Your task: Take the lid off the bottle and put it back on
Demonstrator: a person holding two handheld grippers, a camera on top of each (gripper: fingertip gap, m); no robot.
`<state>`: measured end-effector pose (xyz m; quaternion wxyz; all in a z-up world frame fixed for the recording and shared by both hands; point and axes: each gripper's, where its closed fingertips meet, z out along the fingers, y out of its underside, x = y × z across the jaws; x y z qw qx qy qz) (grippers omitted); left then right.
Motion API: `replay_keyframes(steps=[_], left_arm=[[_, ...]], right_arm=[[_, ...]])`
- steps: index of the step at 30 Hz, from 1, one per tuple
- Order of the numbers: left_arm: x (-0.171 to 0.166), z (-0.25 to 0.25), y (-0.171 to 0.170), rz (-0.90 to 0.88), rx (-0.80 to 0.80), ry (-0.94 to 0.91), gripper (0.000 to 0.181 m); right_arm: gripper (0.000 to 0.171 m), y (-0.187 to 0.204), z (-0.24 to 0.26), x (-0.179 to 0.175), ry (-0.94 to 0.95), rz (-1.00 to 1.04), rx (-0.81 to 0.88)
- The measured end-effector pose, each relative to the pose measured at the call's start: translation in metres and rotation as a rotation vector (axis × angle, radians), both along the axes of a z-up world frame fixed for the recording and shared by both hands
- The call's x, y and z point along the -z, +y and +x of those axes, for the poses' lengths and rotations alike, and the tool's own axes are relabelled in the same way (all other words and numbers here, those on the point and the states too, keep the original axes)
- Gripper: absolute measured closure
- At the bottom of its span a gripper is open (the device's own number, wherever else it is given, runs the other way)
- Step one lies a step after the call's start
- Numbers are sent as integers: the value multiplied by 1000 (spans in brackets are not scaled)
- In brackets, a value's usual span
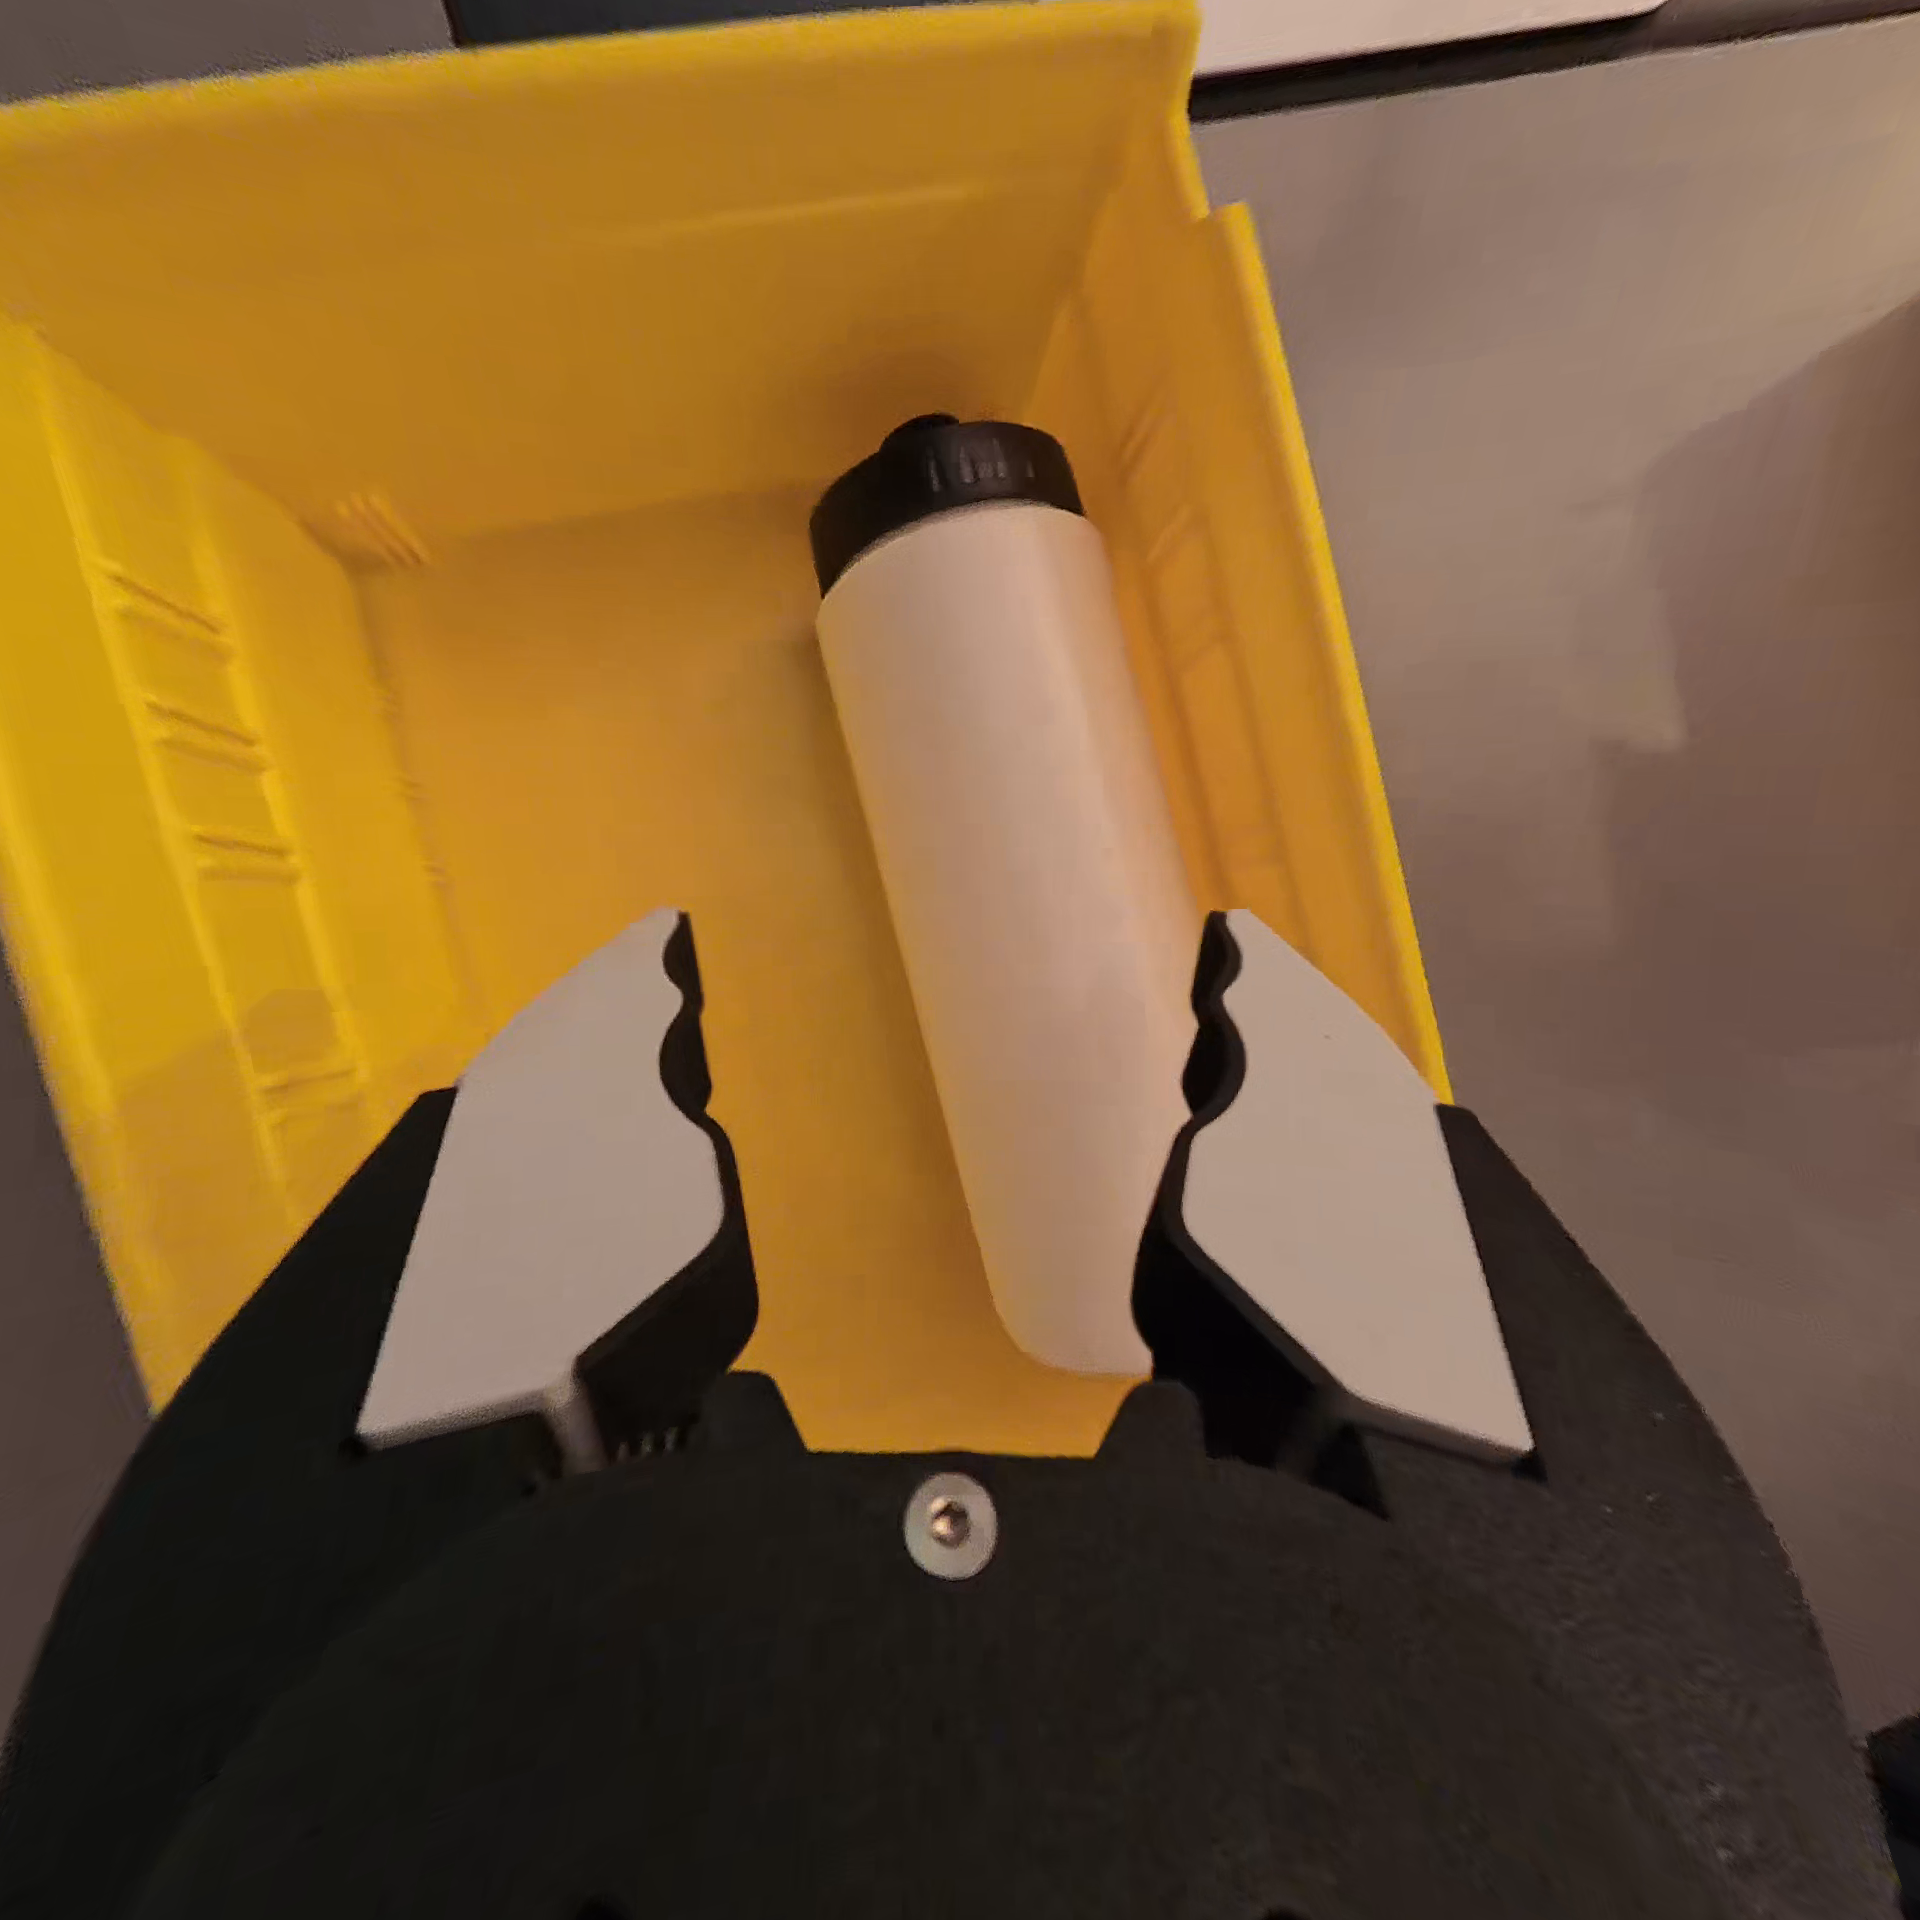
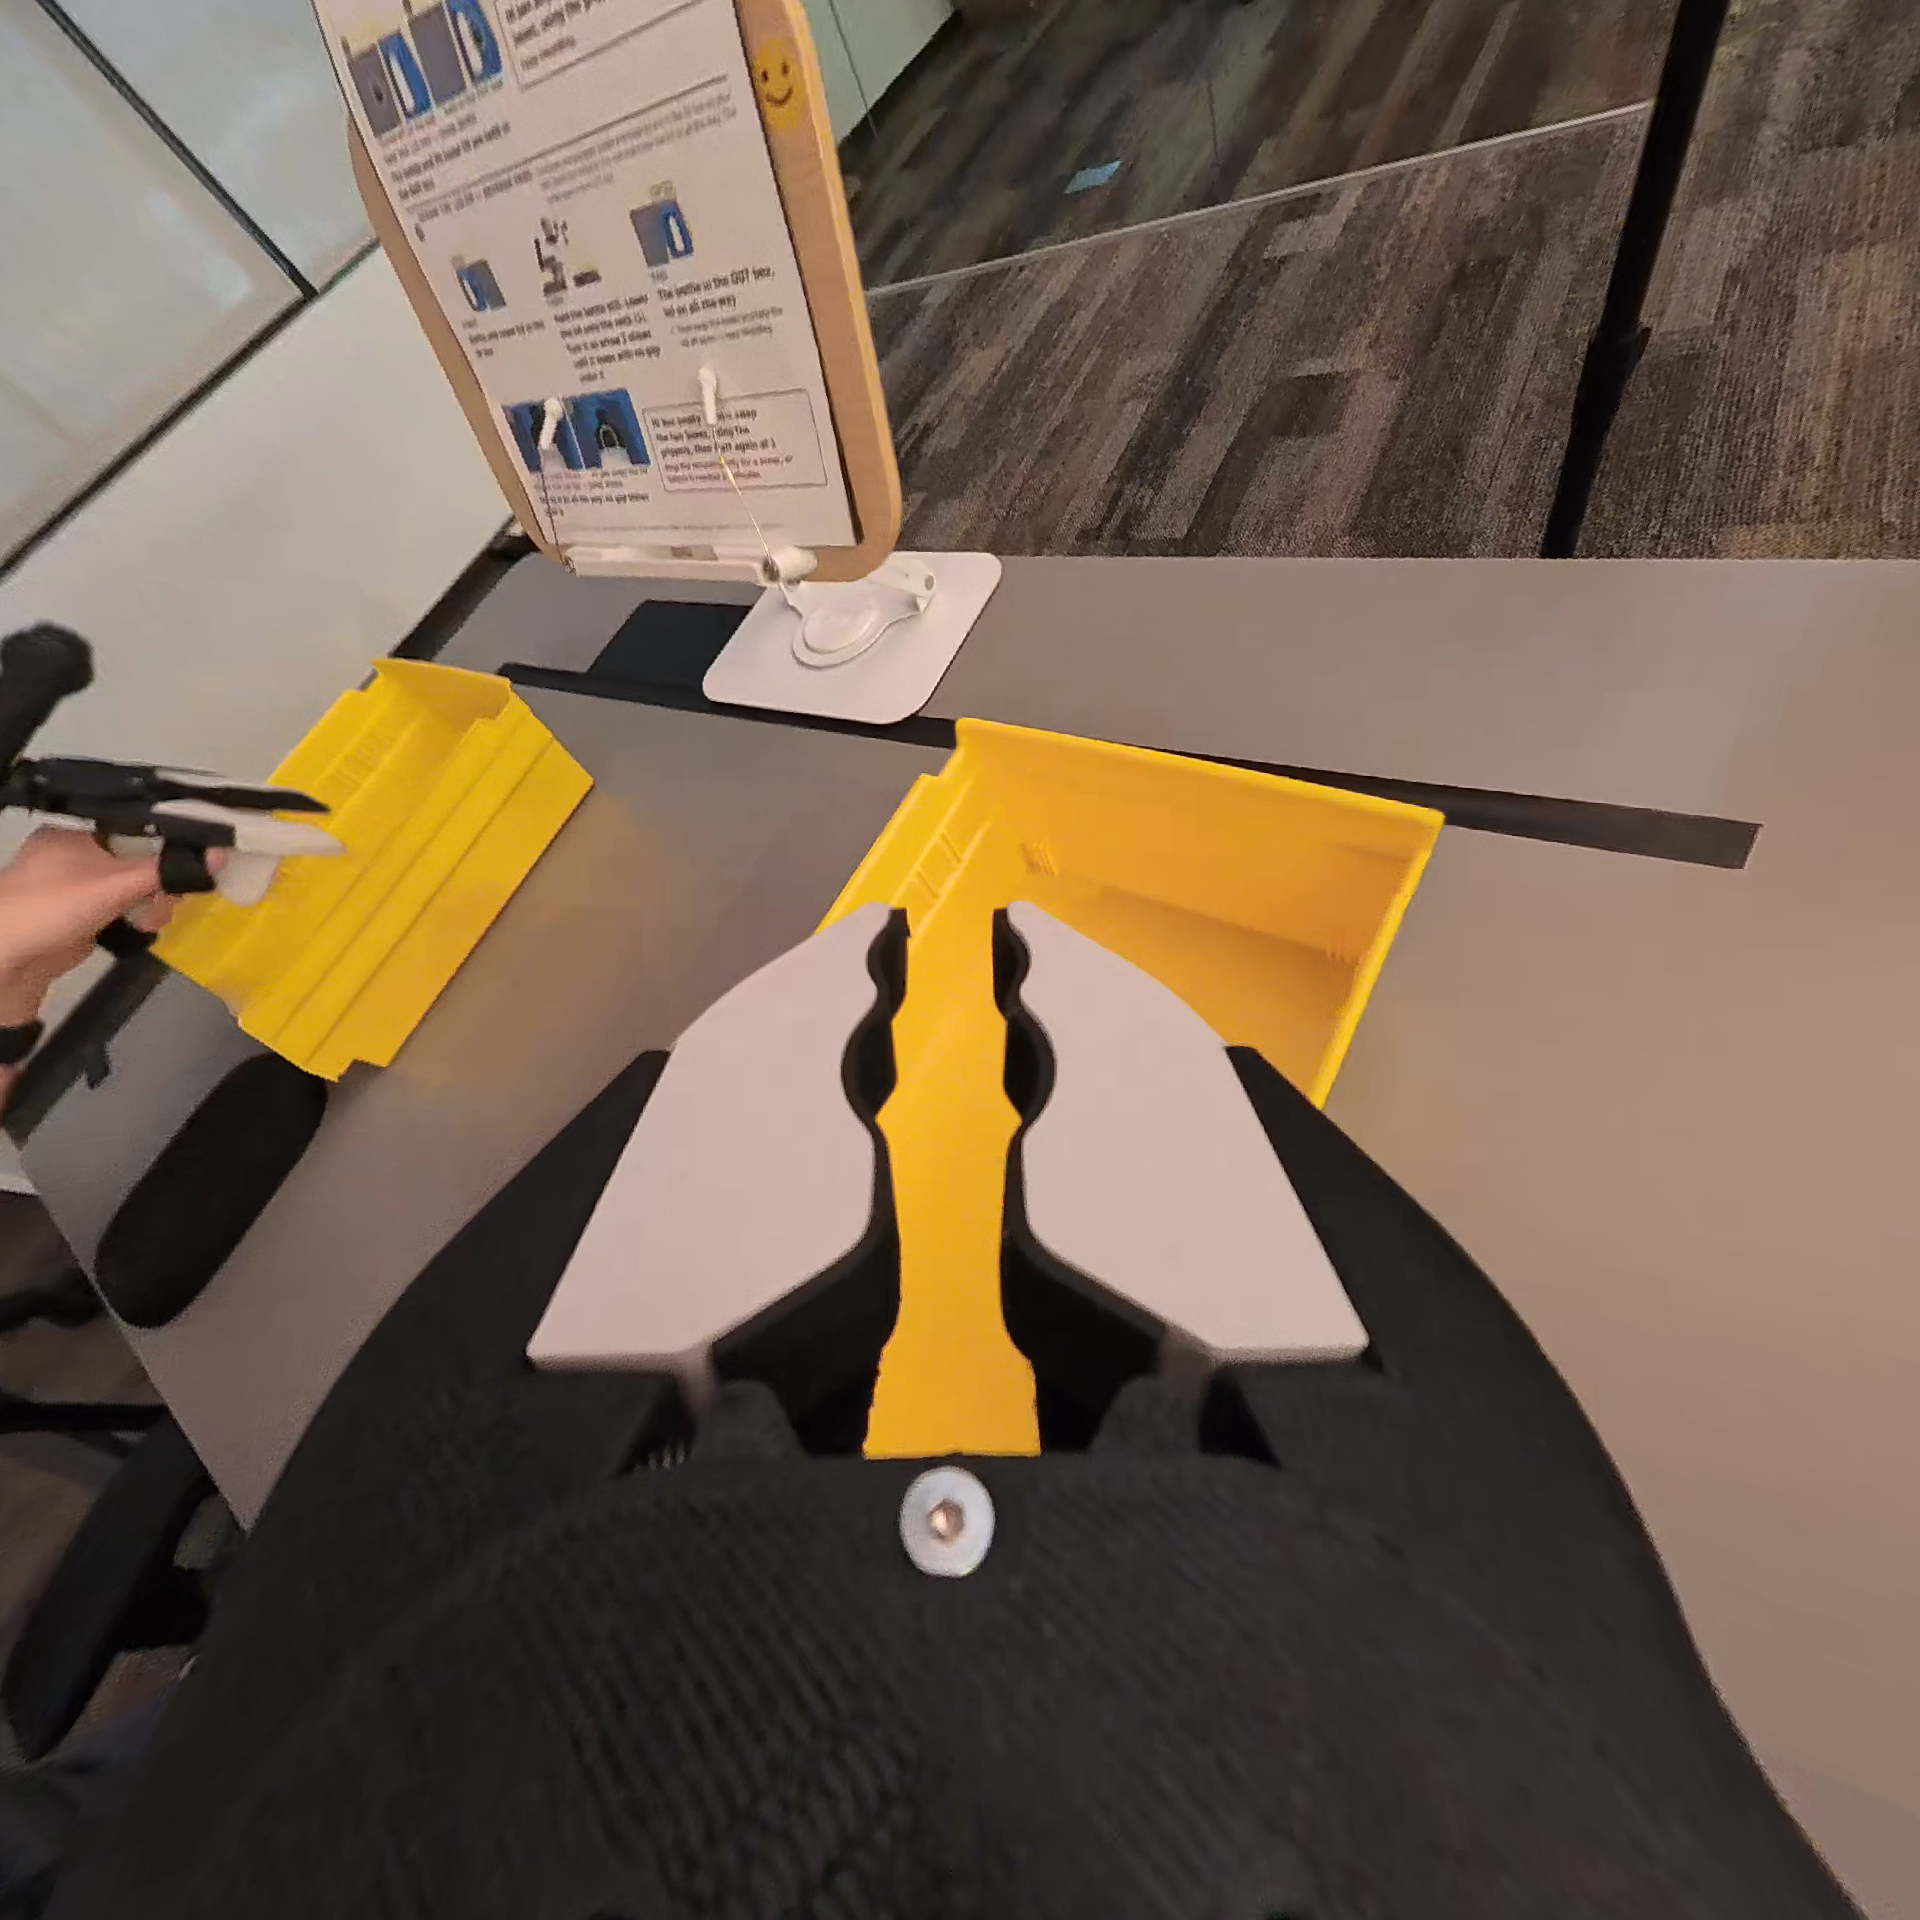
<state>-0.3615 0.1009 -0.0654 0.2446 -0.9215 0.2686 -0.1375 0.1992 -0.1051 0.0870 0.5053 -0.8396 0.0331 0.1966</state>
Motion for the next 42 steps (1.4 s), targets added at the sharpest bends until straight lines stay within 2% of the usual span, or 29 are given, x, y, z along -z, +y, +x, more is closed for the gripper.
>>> replay_keyframes(steps=[6, 14, 18, 20, 22, 26, 28, 35, 42], left_arm=[[34, 12, 8, -168, 0, 112, 87], [24, -8, 25, -171, -65, 143, 99], [30, 7, 17, -272, -68, 50, 95], [40, 1, 17, -281, -67, 133, 93], [49, -1, 15, -321, -66, 183, 83], [61, 10, 4, -427, -39, 135, 96], [66, 11, 0, -460, -36, 131, 97], [61, -9, 9, -404, -44, 145, 97], [22, -9, 3, -346, 3, -78, 97]], right_arm=[[155, -4, 0, 8, -20, -58, 3], [155, -6, 10, 15, 18, -85, 25], [155, -5, 8, 17, 16, -101, 19], [155, -4, 5, 19, 14, -115, 12], [155, -3, 3, 23, 3, -134, 6], [155, 0, 0, 27, -9, -158, -3], [155, 1, 0, 29, -15, -167, -6], [155, 2, -1, 33, -31, -196, -3], [155, 5, -11, 26, -49, -172, -23]])
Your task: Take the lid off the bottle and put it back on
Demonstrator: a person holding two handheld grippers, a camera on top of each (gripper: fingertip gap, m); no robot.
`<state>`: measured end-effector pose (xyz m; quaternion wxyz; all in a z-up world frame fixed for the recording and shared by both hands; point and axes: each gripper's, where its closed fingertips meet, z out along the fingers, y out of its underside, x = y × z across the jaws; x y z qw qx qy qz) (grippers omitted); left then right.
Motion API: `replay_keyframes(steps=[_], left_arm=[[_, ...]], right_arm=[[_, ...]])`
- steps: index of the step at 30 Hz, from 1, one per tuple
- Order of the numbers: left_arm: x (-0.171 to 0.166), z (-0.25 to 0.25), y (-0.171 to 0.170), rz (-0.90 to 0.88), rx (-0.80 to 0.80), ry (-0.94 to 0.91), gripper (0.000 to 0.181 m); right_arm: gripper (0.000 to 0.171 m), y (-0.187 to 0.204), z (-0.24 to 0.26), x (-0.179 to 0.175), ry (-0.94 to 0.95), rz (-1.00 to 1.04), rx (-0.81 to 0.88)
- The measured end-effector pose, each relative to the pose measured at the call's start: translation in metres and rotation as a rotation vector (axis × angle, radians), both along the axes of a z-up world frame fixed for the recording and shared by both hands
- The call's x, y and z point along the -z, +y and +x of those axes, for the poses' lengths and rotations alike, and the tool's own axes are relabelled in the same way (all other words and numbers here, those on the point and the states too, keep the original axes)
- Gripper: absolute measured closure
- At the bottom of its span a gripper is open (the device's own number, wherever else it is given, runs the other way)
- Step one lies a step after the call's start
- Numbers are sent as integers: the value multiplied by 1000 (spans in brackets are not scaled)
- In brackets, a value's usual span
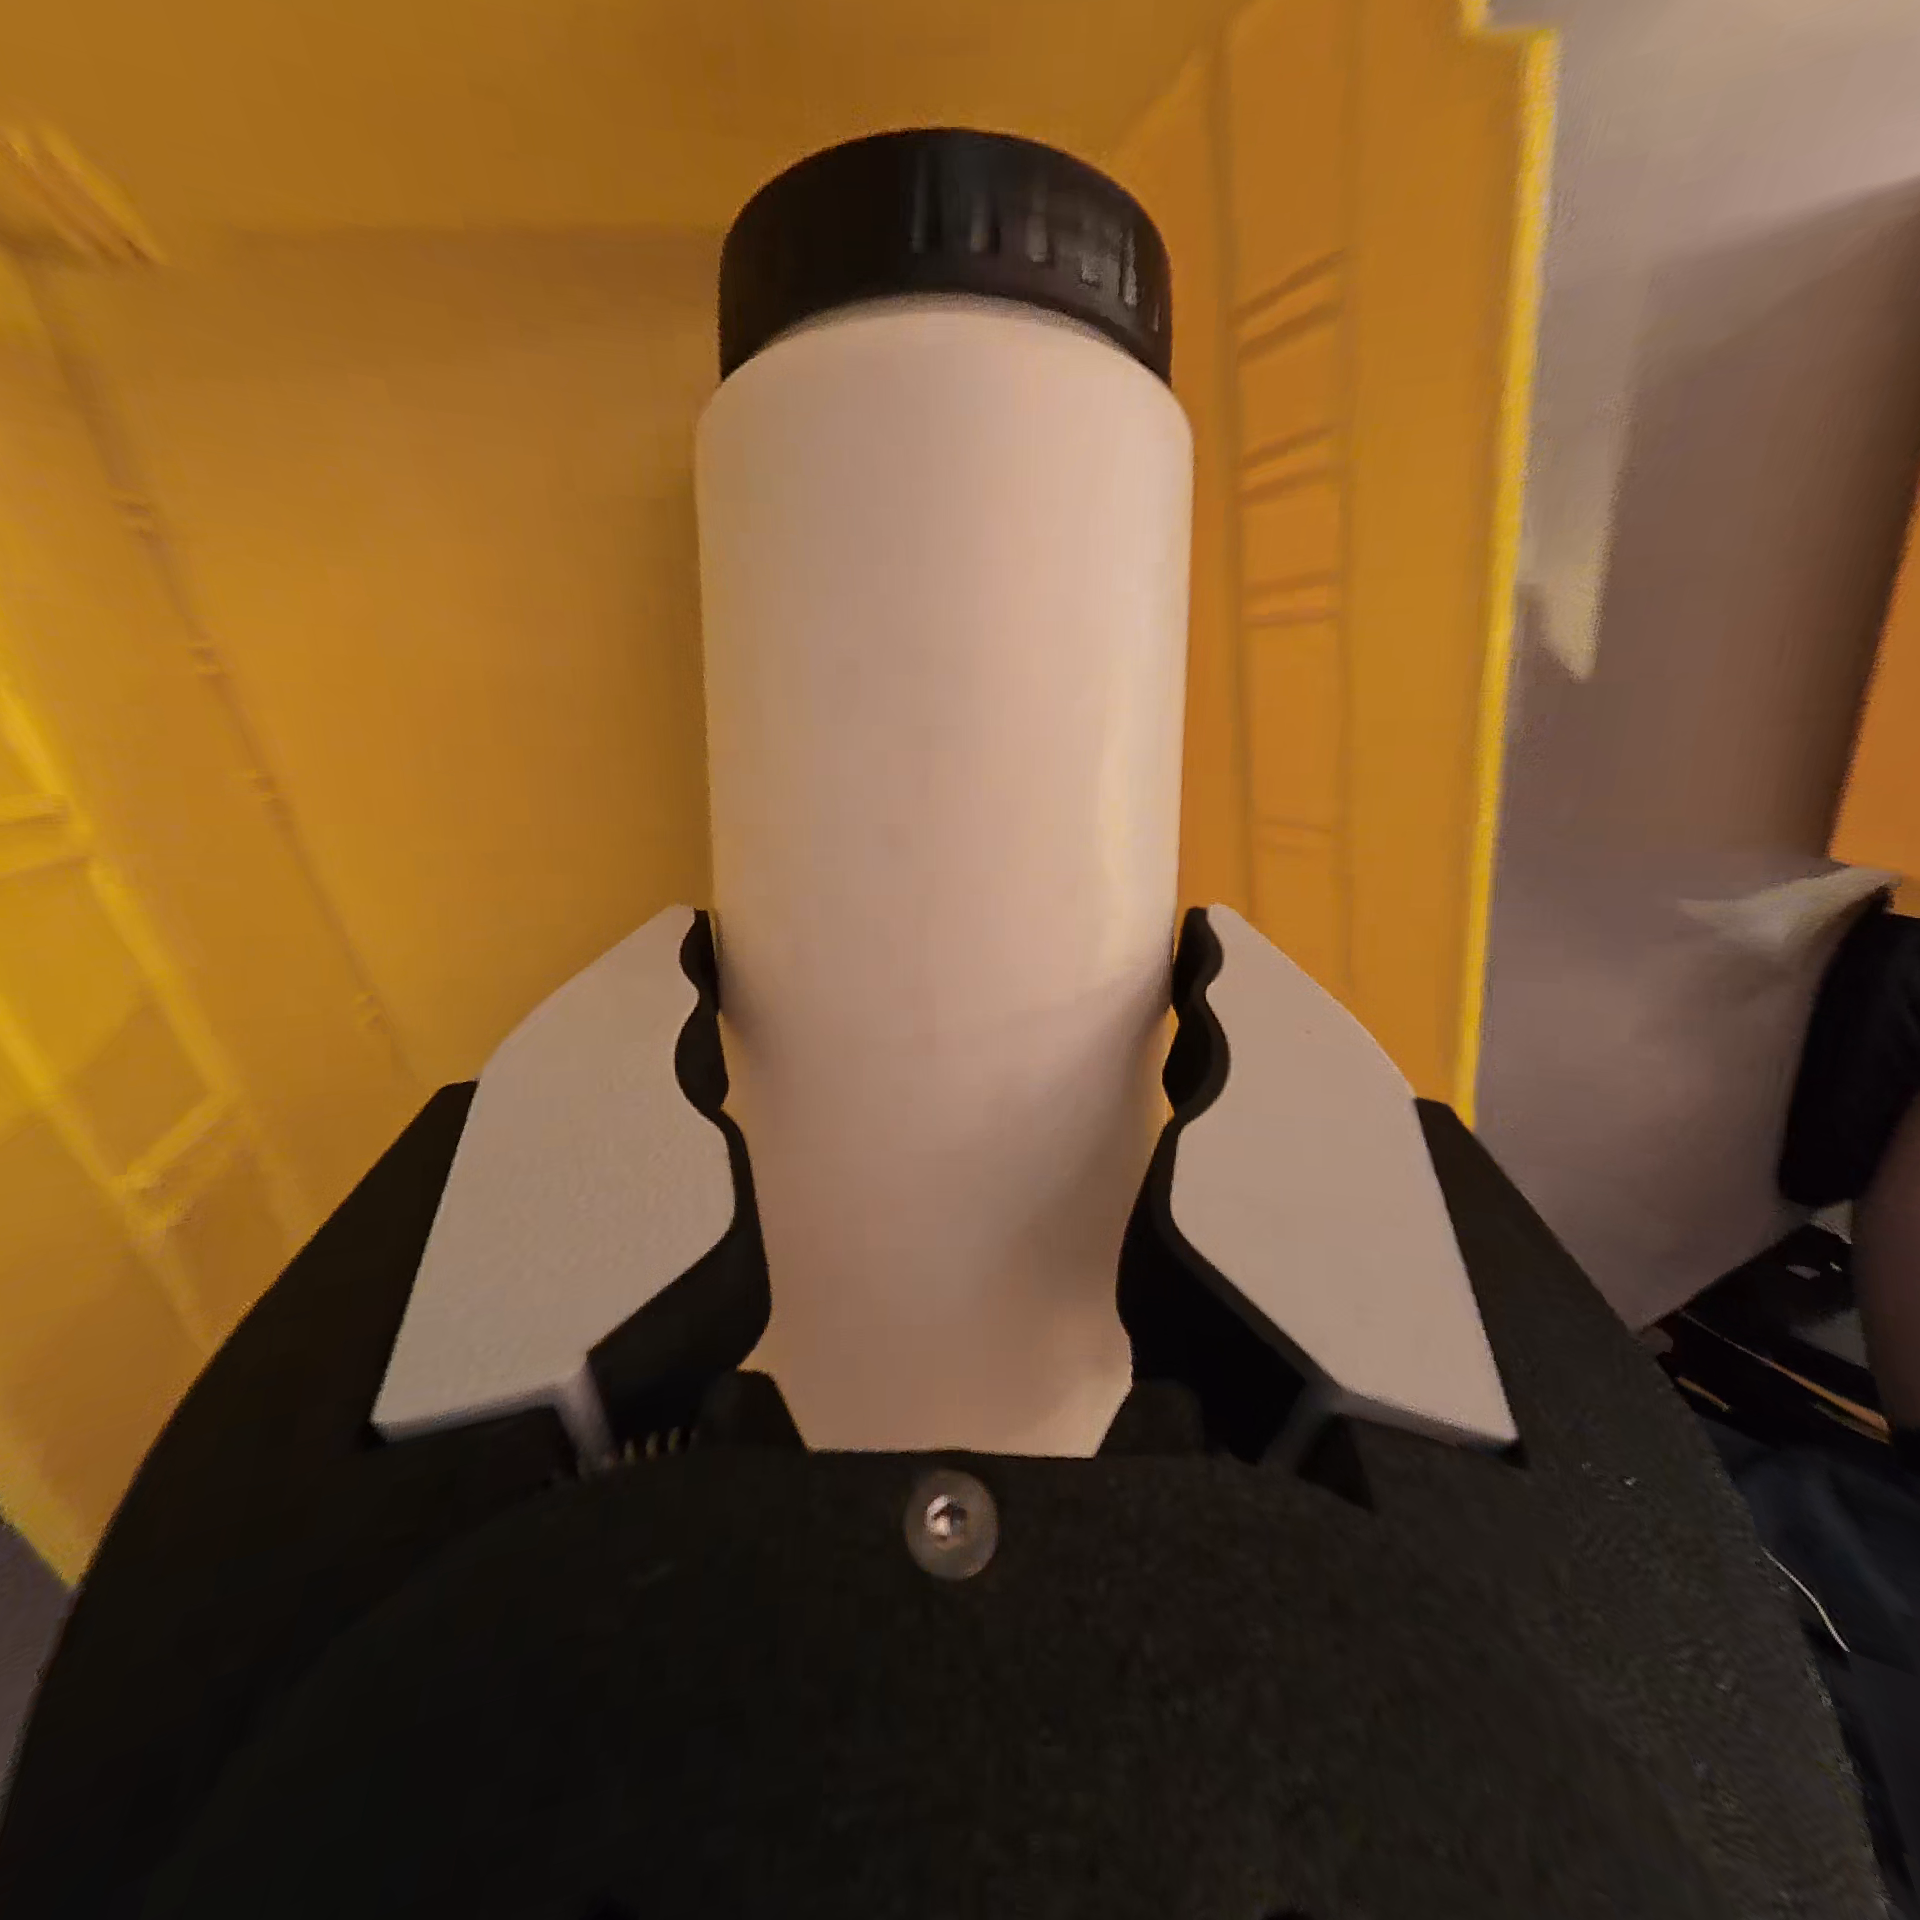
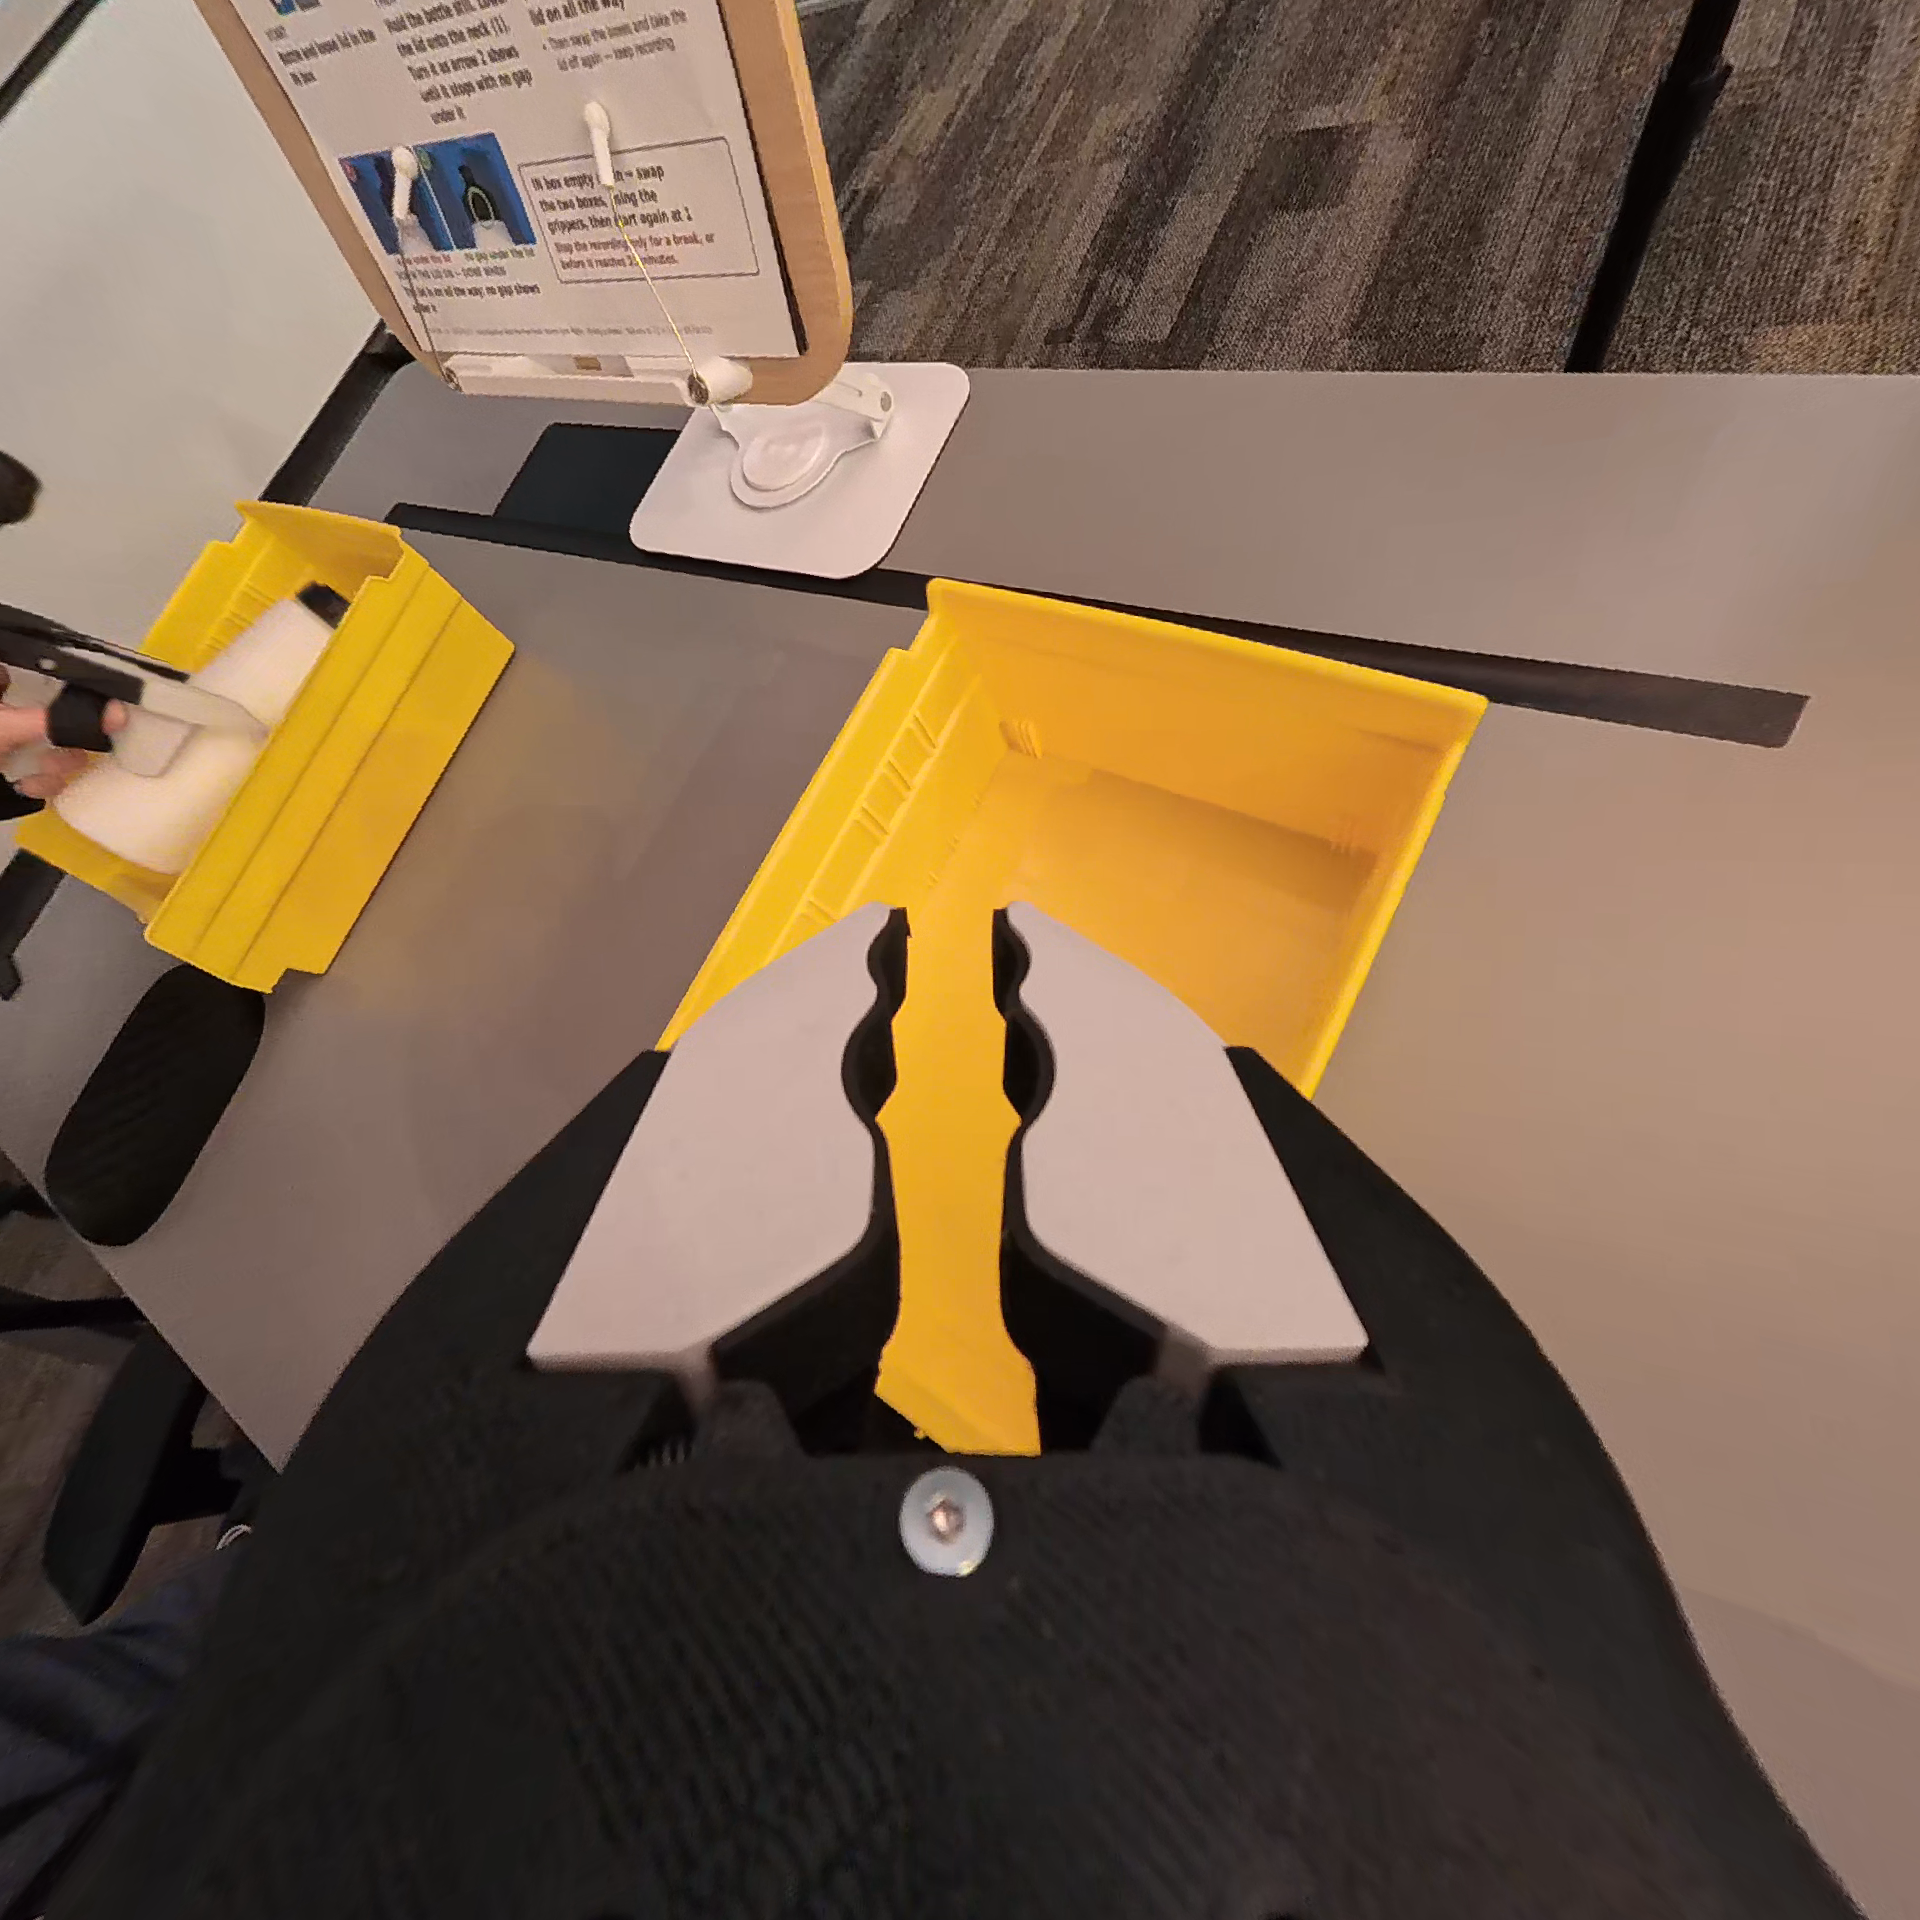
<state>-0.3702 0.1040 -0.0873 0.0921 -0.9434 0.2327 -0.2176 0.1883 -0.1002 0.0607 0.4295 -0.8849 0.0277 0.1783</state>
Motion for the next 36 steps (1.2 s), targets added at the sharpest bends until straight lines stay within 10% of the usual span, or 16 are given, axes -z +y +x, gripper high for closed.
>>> replay_keyframes(steps=[6, 20, 36], left_arm=[[-26, -5, -12, 9, 18, -67, 97], [45, -14, -21, -102, 280, 399, 97], [47, 3, -6, -69, 298, 348, 95]], right_arm=[[155, 3, -5, 5, -19, -30, -6], [155, 8, -13, 19, -36, -98, -30], [155, 10, -14, 39, -28, -199, -45]])
